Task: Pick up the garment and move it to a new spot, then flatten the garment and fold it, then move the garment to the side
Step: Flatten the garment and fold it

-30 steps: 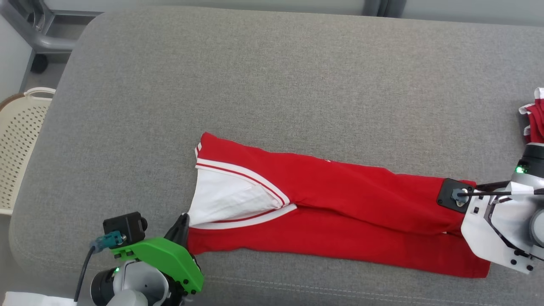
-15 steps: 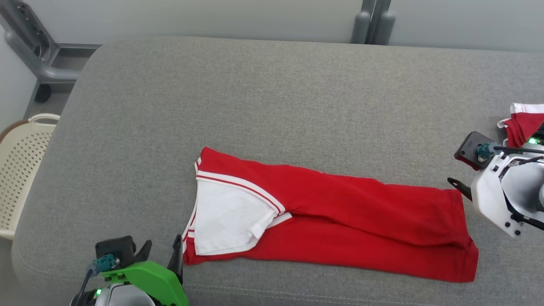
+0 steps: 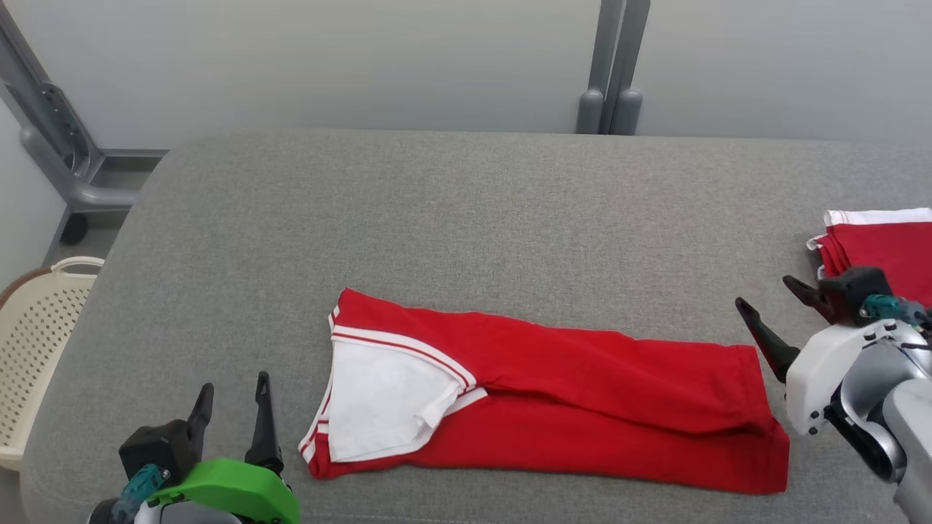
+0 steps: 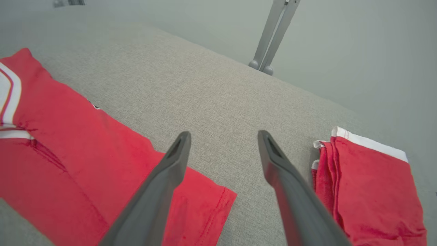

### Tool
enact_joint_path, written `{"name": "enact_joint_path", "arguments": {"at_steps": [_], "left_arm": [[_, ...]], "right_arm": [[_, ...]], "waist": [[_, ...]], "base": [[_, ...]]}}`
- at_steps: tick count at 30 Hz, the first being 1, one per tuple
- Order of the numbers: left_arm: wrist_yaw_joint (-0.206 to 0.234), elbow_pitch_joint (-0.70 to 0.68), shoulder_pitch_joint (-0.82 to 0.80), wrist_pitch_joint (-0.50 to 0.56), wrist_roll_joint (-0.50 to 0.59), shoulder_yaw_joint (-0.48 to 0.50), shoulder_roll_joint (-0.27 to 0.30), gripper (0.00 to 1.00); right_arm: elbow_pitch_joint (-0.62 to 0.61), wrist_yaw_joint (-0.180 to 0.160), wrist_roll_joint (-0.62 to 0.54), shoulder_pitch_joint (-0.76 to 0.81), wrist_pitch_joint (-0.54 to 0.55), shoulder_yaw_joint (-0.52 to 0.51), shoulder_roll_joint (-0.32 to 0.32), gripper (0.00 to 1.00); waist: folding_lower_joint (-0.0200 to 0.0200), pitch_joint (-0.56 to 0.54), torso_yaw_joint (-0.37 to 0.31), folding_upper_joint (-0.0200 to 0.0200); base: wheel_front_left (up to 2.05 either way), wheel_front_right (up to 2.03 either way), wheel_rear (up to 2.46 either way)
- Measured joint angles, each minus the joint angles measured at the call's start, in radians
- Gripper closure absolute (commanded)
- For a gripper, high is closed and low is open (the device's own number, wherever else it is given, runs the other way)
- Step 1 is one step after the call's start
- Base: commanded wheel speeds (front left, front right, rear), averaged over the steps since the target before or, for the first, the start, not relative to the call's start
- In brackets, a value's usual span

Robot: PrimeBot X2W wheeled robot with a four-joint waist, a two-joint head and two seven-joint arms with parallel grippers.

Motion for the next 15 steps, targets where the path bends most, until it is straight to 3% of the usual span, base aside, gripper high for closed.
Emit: {"name": "enact_joint_path", "arguments": {"at_steps": [8, 15], "left_arm": [[-0.016, -0.002, 0.002, -0.065, 0.038, 0.011, -0.004, 0.00], [-0.029, 0.016, 0.002, -0.082, 0.069, 0.029, -0.013, 0.00]], "right_arm": [[-0.114, 0.000, -0.122, 0.194, -0.048, -0.304, 0.218, 0.00], [-0.221, 0.000, -0.184, 0.301, -0.064, -0.435, 0.372, 0.00]], "waist": [[0.0000, -0.036, -0.022, 0.0000], [0.0000, -0.051, -0.039, 0.0000]], "base": [[0.00, 0.00, 0.00], [0.00, 0.00, 0.00]]}}
